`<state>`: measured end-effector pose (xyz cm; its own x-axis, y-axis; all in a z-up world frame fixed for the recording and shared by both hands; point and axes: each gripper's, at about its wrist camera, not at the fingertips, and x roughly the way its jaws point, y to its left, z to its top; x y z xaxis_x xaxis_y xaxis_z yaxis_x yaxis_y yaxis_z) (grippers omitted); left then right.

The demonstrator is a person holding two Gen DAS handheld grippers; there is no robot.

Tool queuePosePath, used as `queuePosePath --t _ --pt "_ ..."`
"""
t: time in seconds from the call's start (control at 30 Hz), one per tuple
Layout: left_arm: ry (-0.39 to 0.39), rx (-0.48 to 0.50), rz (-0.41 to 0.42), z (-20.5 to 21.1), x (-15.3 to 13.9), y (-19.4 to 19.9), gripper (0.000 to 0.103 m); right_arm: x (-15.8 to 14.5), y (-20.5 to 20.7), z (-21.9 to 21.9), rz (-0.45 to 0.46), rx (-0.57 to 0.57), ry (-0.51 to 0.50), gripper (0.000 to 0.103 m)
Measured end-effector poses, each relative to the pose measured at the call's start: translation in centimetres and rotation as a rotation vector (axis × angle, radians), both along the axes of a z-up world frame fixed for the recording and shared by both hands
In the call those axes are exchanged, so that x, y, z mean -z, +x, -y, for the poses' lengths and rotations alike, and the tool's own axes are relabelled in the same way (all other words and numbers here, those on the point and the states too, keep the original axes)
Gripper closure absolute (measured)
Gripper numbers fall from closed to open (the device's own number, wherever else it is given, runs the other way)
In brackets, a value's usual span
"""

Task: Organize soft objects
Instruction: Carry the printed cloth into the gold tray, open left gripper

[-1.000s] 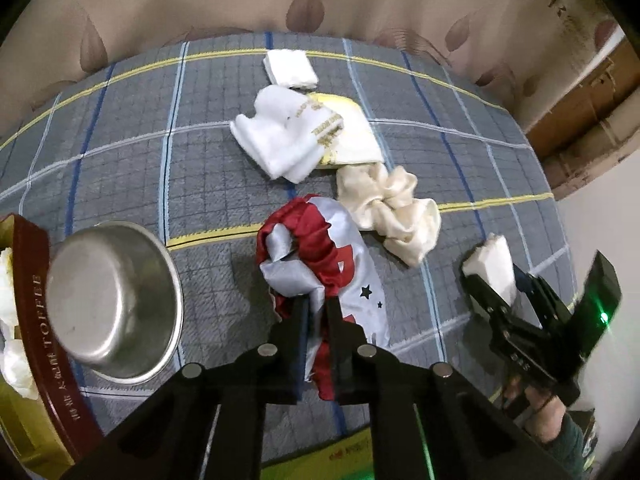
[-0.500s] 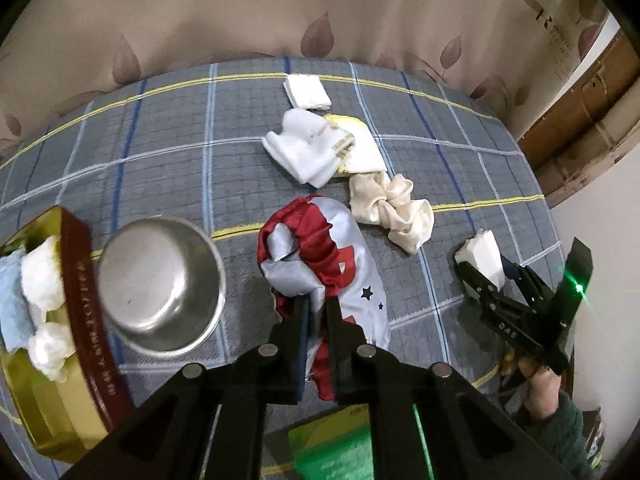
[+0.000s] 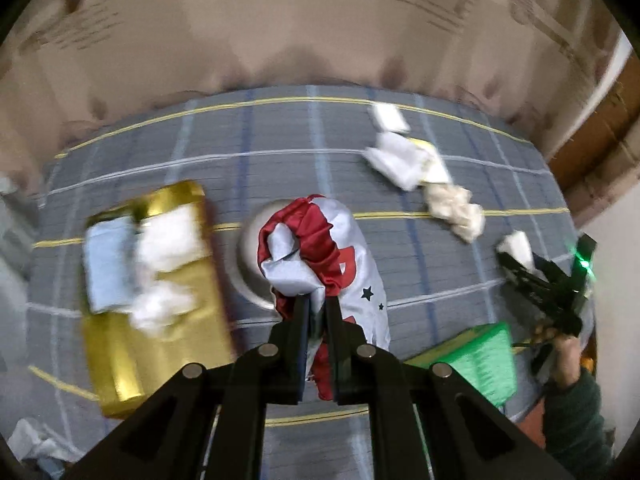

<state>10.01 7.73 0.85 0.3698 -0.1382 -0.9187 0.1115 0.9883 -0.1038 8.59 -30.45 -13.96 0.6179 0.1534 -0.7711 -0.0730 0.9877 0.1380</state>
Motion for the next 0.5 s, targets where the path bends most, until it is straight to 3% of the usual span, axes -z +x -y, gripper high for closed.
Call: queuePosePath --t 0.23,0.5 --pt "0.098 -0.110 0.015 -6.5 -0.7 -0.5 0.095 0.0 0.0 0.0 -0.001 -0.001 -0.007 0.033" --pt "0.181 -0.201 -0.024 -12.0 1.7 -0.5 0.095 0.1 0.1 -0.2 -0.003 -0.003 -0.027 0.033"
